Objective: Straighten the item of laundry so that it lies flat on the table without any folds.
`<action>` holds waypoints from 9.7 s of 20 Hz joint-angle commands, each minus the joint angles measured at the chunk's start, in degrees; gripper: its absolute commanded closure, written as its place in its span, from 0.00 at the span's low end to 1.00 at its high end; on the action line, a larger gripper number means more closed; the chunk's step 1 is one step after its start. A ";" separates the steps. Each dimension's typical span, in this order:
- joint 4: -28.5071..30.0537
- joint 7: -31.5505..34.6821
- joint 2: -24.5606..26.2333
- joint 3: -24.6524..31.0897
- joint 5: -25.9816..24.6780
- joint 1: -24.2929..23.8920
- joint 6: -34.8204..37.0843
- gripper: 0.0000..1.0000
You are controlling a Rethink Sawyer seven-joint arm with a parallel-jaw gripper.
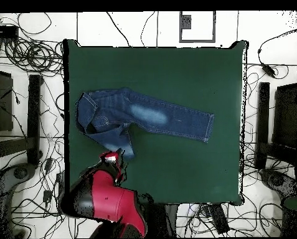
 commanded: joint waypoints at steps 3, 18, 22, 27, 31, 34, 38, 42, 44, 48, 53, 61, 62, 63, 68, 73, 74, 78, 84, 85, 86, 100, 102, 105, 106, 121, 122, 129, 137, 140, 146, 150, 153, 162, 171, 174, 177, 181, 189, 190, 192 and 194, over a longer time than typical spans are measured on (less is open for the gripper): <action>7.10 3.72 3.03 8.37 -2.97 -2.08 -6.02 0.00; 6.88 6.93 6.93 10.72 0.58 -1.23 -4.94 0.00; 7.65 7.54 5.54 13.37 1.79 -2.24 -1.86 0.00; 8.77 8.75 3.64 16.31 3.60 -3.52 0.99 0.00; 8.68 9.10 2.97 16.98 5.24 -3.21 3.38 0.00; 8.79 9.51 2.81 18.24 6.64 -3.35 3.33 0.00; 9.08 9.60 2.75 19.77 8.06 -3.63 2.74 0.00; 9.76 10.22 2.90 21.98 9.56 -4.53 1.69 0.00; 9.34 10.32 3.58 21.85 10.33 -4.29 1.65 0.00; 8.72 10.79 6.04 23.81 12.10 -4.91 -0.20 0.00; 8.77 10.83 8.66 26.57 12.99 -6.81 -3.40 0.00; 6.00 10.02 14.29 25.98 12.98 -6.93 -7.41 0.00; 5.67 9.95 15.03 25.93 12.89 -7.00 -8.02 0.00; 5.43 9.84 15.70 25.94 12.72 -7.21 -8.66 0.00; 4.61 9.25 17.71 25.96 12.13 -7.96 -10.35 0.00; 3.76 8.63 19.56 25.97 11.70 -8.72 -11.92 0.00; 3.62 8.53 19.86 25.91 11.61 -8.79 -12.16 0.00; 3.44 8.29 20.27 25.91 11.30 -9.04 -12.54 0.00; 3.61 8.25 19.91 25.91 11.30 -9.03 -12.27 0.00; 3.64 8.24 19.92 25.90 11.27 -9.06 -12.31 0.00; 3.77 8.19 19.88 26.03 11.04 -9.26 -12.47 0.00; 13.11 8.26 -3.20 17.40 12.04 -1.63 6.80 0.00; 12.97 8.23 -5.43 16.10 11.56 -1.14 9.38 0.00; 12.61 7.59 -8.82 14.28 10.07 -1.08 13.88 0.00; 12.76 7.32 -9.50 14.32 9.92 -1.38 14.33 0.00; 4.50 1.37 -4.05 12.96 7.13 -8.40 15.26 0.00; 3.77 1.38 -3.63 12.75 7.03 -8.44 15.57 0.00; 1.44 0.86 -2.36 12.59 6.67 -9.18 16.30 0.00; -1.97 0.50 0.76 13.15 6.80 -10.07 15.68 0.00; -3.26 0.55 0.64 12.42 6.50 -9.95 17.65 0.00; -7.00 0.82 0.87 10.90 5.33 -10.01 22.17 0.00; -9.12 1.10 1.83 10.82 4.60 -10.55 23.36 0.00; -10.95 1.73 3.27 10.68 4.46 -10.50 23.57 0.00; -17.09 3.61 9.91 9.50 5.10 -9.38 23.54 0.00; -19.39 3.71 16.06 9.83 5.89 -9.53 19.55 0.00; -19.40 3.16 17.01 10.11 5.77 -10.23 18.08 0.00; -19.29 2.71 17.20 10.22 5.66 -10.74 17.75 0.00; -19.18 2.06 16.76 10.20 5.46 -11.21 18.25 0.00; -19.22 1.58 16.69 9.93 5.06 -11.49 18.36 0.00; -19.40 1.62 16.66 9.54 4.93 -11.19 18.81 0.00; -19.64 1.43 16.56 8.72 4.42 -10.74 19.54 0.00; -19.87 1.13 16.35 7.93 3.86 -10.26 20.31 0.00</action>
